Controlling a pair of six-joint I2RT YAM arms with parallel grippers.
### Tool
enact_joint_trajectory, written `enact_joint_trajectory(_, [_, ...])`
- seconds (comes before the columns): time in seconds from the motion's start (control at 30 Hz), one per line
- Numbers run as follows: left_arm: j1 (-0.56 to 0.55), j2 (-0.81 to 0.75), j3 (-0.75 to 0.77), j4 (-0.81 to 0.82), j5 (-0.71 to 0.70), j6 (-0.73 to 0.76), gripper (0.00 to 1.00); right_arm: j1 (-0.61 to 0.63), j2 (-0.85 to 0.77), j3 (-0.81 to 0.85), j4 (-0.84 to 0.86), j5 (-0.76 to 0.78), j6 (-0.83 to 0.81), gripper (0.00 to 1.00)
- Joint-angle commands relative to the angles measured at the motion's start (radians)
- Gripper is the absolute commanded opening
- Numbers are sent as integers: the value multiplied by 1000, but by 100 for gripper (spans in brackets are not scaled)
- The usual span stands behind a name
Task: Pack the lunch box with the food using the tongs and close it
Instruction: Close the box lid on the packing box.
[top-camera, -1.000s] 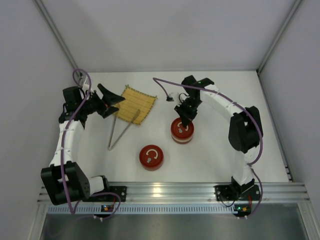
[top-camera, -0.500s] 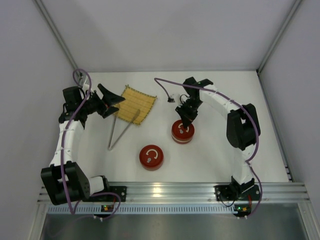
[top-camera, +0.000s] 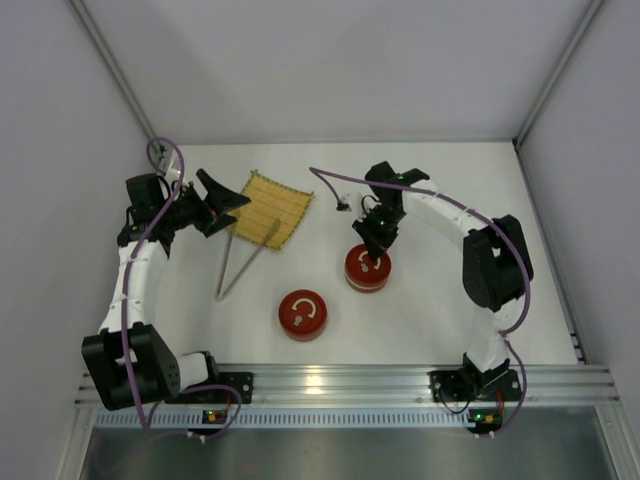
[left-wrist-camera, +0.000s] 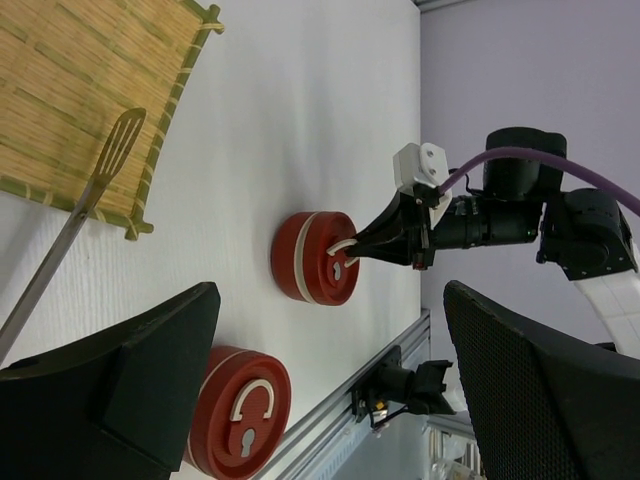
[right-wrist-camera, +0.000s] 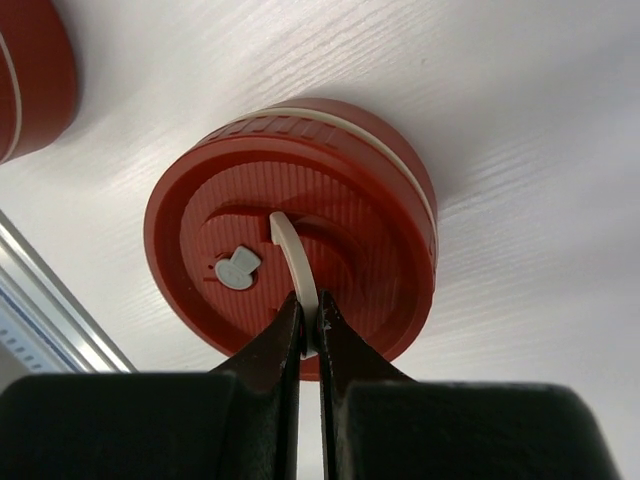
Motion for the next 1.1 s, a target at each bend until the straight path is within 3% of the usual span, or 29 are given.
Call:
enact_joint_trajectory(0.0, [8, -38, 27, -23, -13, 49, 98, 54, -34, -102, 107, 128, -4, 0])
enact_joint_trajectory(0.23, [8, -31, 49, -75, -16, 109, 98, 80, -37, -136, 140, 161, -5, 0])
enact_joint_trajectory(0.33, [-18, -36, 69, -73, 113, 193, 98, 83, -37, -153, 140, 138, -1, 0])
enact_joint_trajectory(0.37, [-36, -41, 90, -114, 107, 325, 97, 83, -34, -154, 137, 129, 2, 0])
enact_joint_trajectory(0.4, [-70, -47, 142, -226, 37, 422, 95, 83, -31, -154, 134, 116, 8, 0])
enact_joint_trajectory(0.47, [-194, -85, 161, -297, -60, 611, 86, 83, -25, -156, 133, 86, 21, 0])
enact_joint_trajectory(0.63, [-477, -177, 65, -274, -321, 743, 50, 83, -17, -150, 132, 7, 96, 0])
enact_joint_trajectory(0.8, [-689, -145, 41, -291, -500, 767, 48, 83, -36, -179, 170, -16, 199, 0])
enact_joint_trajectory(1.07, [-887, -24, 14, -274, -597, 797, 42, 83, -57, -187, 178, -34, 229, 0])
